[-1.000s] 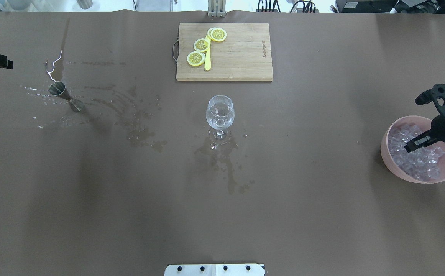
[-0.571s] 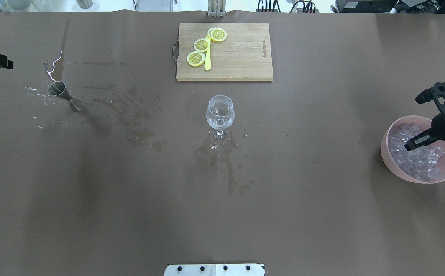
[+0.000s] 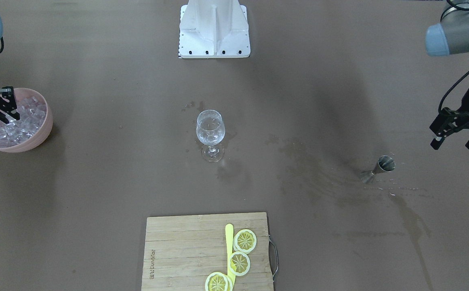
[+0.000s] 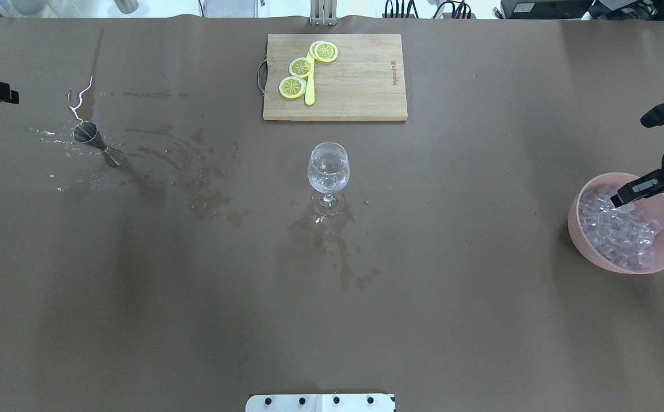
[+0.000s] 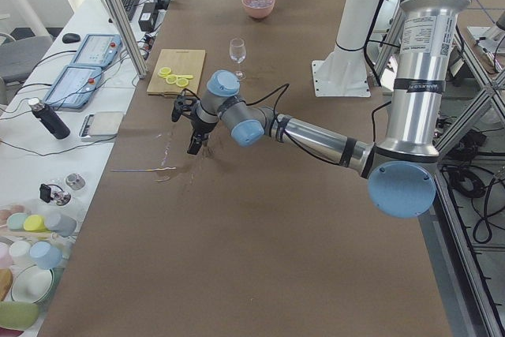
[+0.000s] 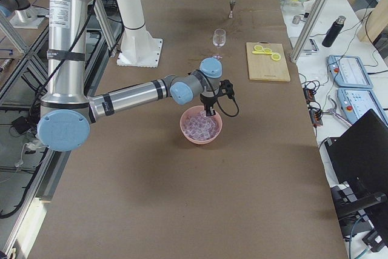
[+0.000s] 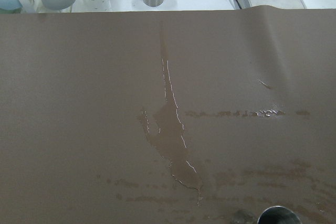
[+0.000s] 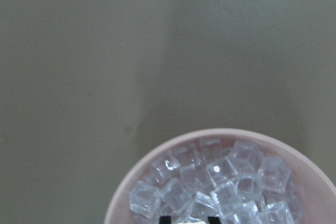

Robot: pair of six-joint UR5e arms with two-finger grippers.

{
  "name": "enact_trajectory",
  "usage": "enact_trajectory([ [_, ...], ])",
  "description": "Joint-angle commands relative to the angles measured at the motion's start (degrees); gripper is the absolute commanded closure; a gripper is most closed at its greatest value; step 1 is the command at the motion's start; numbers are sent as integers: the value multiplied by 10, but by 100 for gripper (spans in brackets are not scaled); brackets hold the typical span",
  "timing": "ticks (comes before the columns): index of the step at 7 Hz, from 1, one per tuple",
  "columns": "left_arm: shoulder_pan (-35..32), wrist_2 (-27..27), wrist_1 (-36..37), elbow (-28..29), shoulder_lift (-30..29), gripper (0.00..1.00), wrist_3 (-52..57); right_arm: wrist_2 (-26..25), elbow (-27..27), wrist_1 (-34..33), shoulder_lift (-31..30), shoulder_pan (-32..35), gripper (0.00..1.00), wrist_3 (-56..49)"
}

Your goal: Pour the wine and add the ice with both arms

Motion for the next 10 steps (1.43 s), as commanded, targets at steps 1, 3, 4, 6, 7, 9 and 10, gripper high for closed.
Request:
enact_trajectory([
  [1, -7, 0, 0, 15, -16, 2, 1, 6, 39, -170, 109, 14, 100, 1],
  [3, -42, -19, 48, 31, -49, 2, 0, 5, 38, -184, 166, 12, 100, 55],
  [4, -60, -44, 91, 33, -70, 2, 3, 6, 38, -184, 189, 6, 100, 90],
  [6, -96, -70, 140, 54, -78, 2, 96, 0, 36, -179, 227, -17, 100, 153],
  [7, -127, -91, 178, 72, -79, 2, 191, -1, 31, -177, 253, -27, 100, 192],
  [9, -155, -110, 190, 112, -75, 2, 283, -2, 24, -175, 293, -47, 100, 249],
  [10, -155, -126, 190, 114, -63, 2, 288, -22, 24, -175, 313, -65, 100, 277],
])
